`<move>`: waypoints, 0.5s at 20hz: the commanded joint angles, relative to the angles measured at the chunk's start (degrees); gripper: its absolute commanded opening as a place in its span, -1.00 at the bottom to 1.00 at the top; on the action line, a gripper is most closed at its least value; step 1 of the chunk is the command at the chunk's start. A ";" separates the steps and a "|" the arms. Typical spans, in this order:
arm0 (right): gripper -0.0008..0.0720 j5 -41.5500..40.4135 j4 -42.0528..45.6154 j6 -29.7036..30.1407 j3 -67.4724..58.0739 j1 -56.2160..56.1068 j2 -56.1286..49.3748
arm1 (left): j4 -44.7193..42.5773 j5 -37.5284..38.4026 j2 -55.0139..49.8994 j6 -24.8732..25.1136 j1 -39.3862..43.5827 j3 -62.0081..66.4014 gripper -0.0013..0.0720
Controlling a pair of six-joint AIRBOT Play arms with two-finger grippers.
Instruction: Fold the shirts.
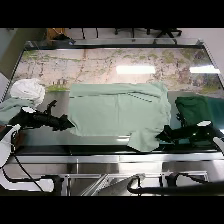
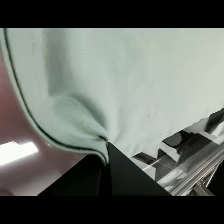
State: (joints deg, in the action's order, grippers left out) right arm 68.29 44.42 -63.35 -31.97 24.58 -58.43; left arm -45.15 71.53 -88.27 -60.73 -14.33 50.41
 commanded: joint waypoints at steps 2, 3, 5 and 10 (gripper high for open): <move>-0.93 5.46 -1.62 0.52 -4.17 -0.37 2.21 | -4.63 2.38 2.75 -3.67 -1.75 -0.04 -0.93; -0.94 5.99 1.75 -2.23 -5.01 0.79 4.26 | -8.50 2.99 4.22 -6.14 -2.75 -0.04 -0.93; -0.94 6.19 12.44 -9.92 -5.11 2.95 9.53 | -17.44 5.62 7.17 -11.19 -5.05 -0.13 -0.93; -0.94 11.15 22.49 -16.57 -4.52 3.52 19.67 | -21.31 9.66 13.51 -13.35 -11.67 -7.04 -0.93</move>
State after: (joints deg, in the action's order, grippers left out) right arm 77.12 61.01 -76.09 -36.38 27.62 -44.14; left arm -62.24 79.55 -78.06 -71.85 -22.70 46.72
